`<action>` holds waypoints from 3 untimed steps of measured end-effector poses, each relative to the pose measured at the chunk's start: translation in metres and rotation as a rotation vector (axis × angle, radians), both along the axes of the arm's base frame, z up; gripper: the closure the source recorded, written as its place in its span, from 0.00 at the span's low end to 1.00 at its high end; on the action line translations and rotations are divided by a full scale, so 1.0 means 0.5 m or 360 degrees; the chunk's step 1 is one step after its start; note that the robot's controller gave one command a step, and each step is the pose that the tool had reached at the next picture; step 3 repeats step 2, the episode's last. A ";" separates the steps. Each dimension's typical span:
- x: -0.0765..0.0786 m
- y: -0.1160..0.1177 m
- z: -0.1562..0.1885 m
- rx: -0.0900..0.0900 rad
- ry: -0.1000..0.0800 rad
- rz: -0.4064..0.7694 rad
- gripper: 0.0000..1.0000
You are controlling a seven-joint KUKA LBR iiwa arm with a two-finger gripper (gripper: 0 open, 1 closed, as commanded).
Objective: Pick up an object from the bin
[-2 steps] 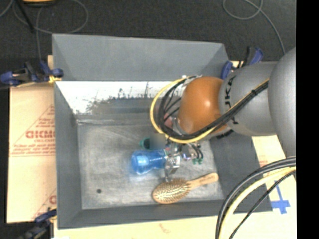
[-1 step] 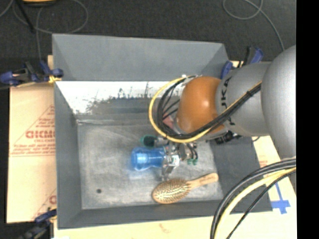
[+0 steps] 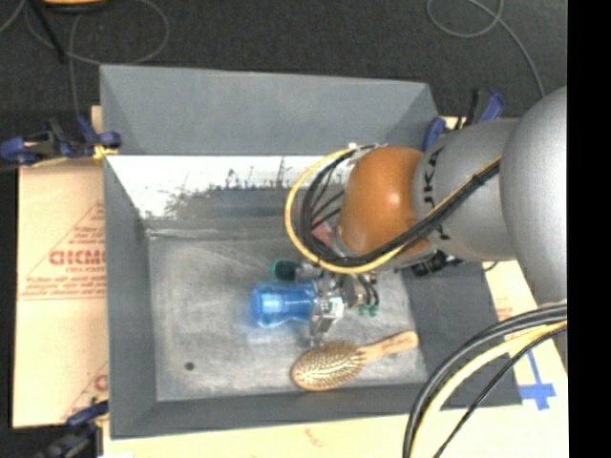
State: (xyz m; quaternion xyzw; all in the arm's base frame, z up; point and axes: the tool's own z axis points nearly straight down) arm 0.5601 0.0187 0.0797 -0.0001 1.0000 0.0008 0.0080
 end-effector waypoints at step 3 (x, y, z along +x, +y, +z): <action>-0.002 0.000 0.021 0.0000 0.0009 0.0000 1.00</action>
Offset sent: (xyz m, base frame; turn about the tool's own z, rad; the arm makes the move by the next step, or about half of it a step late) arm 0.0000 0.0001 0.0319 0.0000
